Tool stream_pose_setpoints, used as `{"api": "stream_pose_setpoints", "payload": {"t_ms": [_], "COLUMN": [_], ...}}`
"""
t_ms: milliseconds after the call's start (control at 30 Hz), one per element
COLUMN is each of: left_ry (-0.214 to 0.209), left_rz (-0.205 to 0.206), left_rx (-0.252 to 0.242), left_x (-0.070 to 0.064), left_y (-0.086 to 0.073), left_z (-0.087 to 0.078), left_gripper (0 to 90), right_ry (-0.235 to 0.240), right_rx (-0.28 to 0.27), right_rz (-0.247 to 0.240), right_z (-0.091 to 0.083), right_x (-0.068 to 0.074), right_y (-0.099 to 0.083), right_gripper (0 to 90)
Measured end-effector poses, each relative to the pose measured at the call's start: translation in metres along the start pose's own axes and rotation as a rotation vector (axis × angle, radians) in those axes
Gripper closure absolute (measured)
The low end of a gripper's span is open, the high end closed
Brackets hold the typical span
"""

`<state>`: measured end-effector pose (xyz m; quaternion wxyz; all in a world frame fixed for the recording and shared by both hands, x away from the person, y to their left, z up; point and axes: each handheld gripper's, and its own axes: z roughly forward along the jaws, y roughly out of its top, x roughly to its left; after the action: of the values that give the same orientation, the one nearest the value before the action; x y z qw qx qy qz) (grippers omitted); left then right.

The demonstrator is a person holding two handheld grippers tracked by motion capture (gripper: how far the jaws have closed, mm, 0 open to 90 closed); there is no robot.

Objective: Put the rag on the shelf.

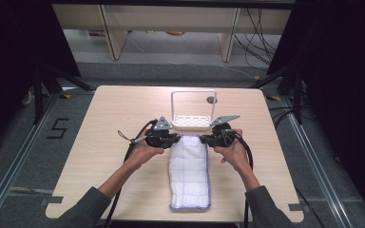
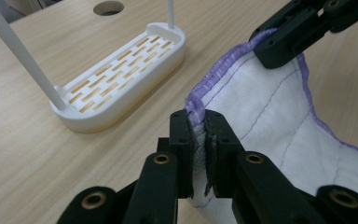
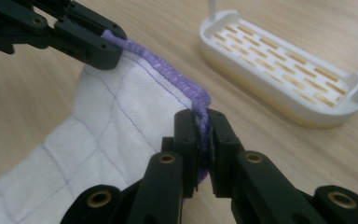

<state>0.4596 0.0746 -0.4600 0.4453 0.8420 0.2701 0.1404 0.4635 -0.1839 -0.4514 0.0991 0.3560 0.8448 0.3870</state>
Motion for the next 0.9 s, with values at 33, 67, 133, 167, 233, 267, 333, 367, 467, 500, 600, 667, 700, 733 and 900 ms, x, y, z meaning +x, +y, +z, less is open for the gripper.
{"api": "stream_pose_setpoints", "payload": {"t_ms": [33,67,133,167,233,267,333,367,467,500,600,667,700,733,900], "left_ry": [0.001,-0.013,-0.016,-0.023,-0.038,-0.049,-0.066,-0.064,-0.051,-0.056,-0.059,-0.058,-0.063,-0.068,-0.059], "left_rz": [0.001,0.005,0.011,0.014,0.043,0.054,0.042,0.043,0.067,0.070,0.073,0.071,0.066,0.065,0.071], "left_rx": [-0.013,-0.021,-0.037,-0.048,-0.054,-0.060,-0.078,-0.080,-0.061,-0.059,-0.059,-0.054,-0.045,-0.052,-0.050], "left_x": [-0.003,-0.004,-0.007,-0.010,-0.016,-0.018,-0.020,-0.022,-0.028,-0.028,-0.029,-0.028,-0.026,-0.025,-0.020], "left_y": [0.002,0.006,0.011,0.015,0.023,0.028,0.036,0.039,0.047,0.049,0.057,0.062,0.065,0.068,0.085], "left_z": [-0.005,-0.012,-0.022,-0.028,-0.042,-0.048,-0.059,-0.063,-0.070,-0.072,-0.077,-0.079,-0.081,-0.081,-0.087], "left_gripper": [82.2,82.2,82.2,82.2,81.9,81.7,81.7,81.8,81.9,81.9,82.1,82.1,82.1,82.1,82.1], "right_ry": [0.011,0.014,0.024,0.042,0.028,0.025,0.026,0.037,0.040,0.029,0.030,0.041,0.039,0.038,0.041], "right_rx": [-0.022,-0.009,-0.035,-0.054,-0.077,-0.090,-0.103,-0.112,-0.123,-0.129,-0.121,-0.121,-0.114,-0.116,-0.104], "right_rz": [0.009,0.011,0.003,-0.007,-0.028,-0.042,-0.046,-0.060,-0.063,-0.069,-0.063,-0.066,-0.063,-0.062,-0.065], "right_z": [-0.004,-0.011,-0.023,-0.028,-0.041,-0.047,-0.055,-0.060,-0.072,-0.075,-0.083,-0.086,-0.089,-0.090,-0.100], "right_x": [0.004,0.007,0.014,0.017,0.024,0.029,0.034,0.036,0.040,0.041,0.043,0.041,0.041,0.040,0.036], "right_y": [0.001,0.004,0.007,0.009,0.012,0.013,0.014,0.016,0.022,0.024,0.031,0.036,0.039,0.042,0.058], "right_gripper": [84.3,84.3,84.4,84.4,84.4,84.4,84.4,84.4,84.5,84.5,84.5,84.6,84.6,84.6,84.6]}}
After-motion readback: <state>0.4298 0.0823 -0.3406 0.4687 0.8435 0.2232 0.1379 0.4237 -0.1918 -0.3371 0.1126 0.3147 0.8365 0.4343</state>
